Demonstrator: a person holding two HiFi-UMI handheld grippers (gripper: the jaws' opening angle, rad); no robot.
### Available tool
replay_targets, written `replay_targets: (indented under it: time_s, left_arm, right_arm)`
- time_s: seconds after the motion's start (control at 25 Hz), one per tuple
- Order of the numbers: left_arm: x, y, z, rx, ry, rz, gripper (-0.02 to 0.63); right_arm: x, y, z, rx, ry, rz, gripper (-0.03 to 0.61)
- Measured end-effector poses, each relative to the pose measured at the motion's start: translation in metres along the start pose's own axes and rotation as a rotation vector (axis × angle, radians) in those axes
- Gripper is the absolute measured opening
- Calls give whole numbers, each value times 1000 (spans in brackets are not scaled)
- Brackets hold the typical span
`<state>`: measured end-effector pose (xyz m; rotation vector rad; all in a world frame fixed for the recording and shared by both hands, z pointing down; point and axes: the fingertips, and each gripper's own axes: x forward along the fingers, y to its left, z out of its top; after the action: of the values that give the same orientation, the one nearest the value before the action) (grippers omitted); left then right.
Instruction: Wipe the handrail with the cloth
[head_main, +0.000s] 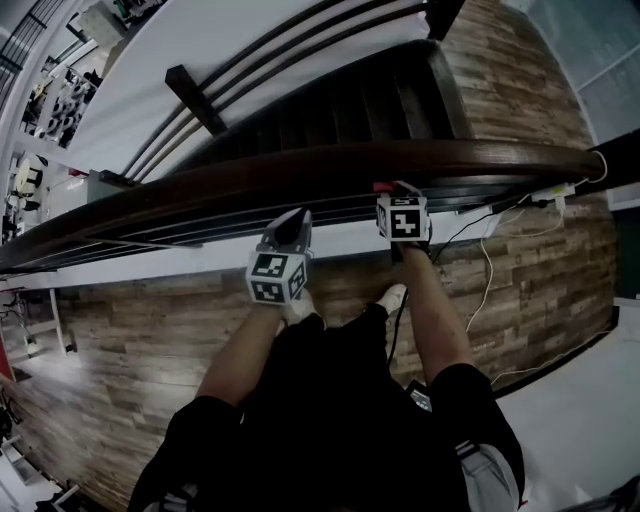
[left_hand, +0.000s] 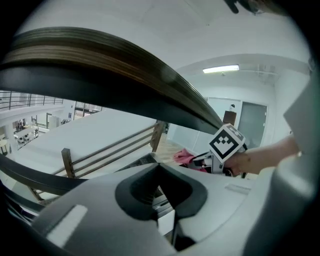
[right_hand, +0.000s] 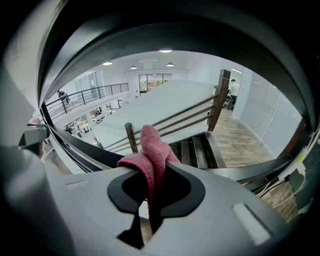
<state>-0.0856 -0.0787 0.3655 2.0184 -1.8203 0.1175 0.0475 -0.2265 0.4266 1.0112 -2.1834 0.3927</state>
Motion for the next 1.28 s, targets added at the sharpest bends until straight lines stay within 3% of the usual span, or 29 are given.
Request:
replay_targets:
  time_s: [0.4, 1.04, 1.28]
  left_arm:
    - [-38, 56, -14, -58, -2, 87, 0]
    - [-65, 93, -16, -129, -26, 288, 0]
    - [-72, 97, -17, -142, -26, 360, 0]
  right_arm:
    - [5, 52, 5, -24, 7, 30, 43]
    - [12, 146, 13, -167, 35, 250, 43]
    - [17, 167, 9, -228, 49, 290, 43]
